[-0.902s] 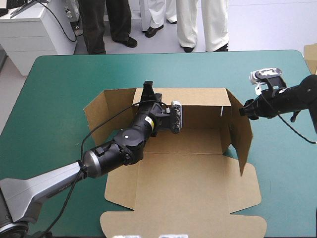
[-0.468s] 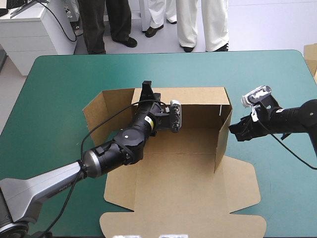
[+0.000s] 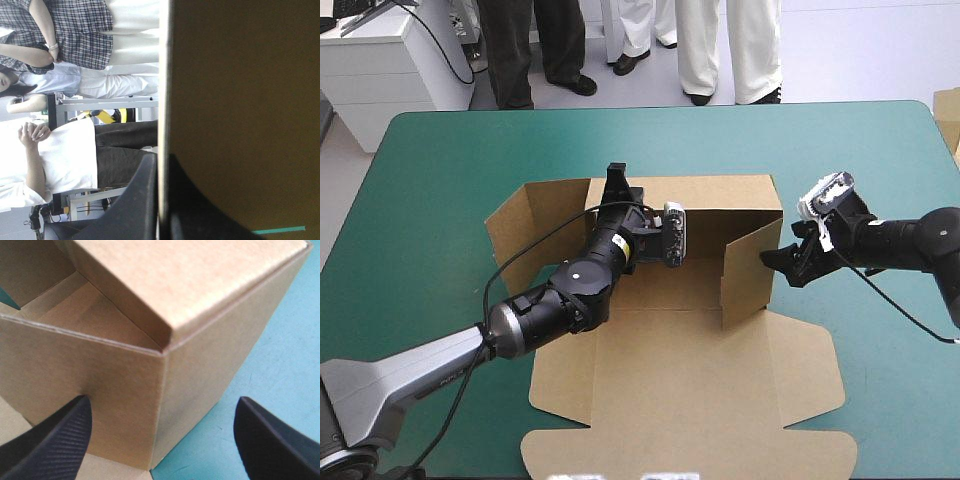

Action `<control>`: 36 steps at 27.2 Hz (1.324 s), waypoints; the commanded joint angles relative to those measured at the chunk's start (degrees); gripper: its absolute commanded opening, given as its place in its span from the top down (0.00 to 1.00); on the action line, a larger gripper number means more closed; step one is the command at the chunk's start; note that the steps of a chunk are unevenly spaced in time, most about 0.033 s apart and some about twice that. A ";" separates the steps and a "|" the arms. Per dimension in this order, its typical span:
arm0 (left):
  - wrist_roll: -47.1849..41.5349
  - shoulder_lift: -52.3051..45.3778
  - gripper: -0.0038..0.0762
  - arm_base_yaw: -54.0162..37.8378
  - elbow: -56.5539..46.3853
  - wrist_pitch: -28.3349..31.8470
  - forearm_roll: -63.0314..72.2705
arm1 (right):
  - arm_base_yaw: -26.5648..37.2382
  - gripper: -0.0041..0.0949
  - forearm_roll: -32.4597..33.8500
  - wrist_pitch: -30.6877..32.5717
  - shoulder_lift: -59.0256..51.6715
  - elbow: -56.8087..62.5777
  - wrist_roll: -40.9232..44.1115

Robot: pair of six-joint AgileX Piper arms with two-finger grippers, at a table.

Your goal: Fold the box

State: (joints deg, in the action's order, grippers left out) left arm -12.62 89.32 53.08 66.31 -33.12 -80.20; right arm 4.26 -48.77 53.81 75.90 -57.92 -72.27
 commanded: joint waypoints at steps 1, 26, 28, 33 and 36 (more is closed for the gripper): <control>-1.19 -2.64 0.99 0.22 1.51 -0.22 -3.85 | -2.87 0.22 -2.83 -4.34 -1.08 -1.40 -1.21; -1.19 -2.64 0.99 0.22 1.51 -2.19 -4.63 | -7.74 0.43 -14.75 -19.22 7.81 -1.40 -8.21; -1.19 -2.64 0.99 0.22 1.51 -2.19 -4.63 | -7.74 0.48 -16.92 -20.17 8.04 -1.40 -11.53; -1.19 -2.64 0.99 0.22 1.51 -1.83 -4.63 | -7.74 0.67 -23.52 -20.69 8.81 -1.40 -23.22; -1.19 -2.64 0.99 0.22 1.51 -1.65 -4.63 | -7.74 0.86 -26.32 -20.60 9.01 -1.40 -30.06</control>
State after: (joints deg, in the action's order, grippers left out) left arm -13.17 89.31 53.03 66.26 -37.11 -82.21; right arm -3.36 -69.54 32.69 86.77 -57.71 -97.46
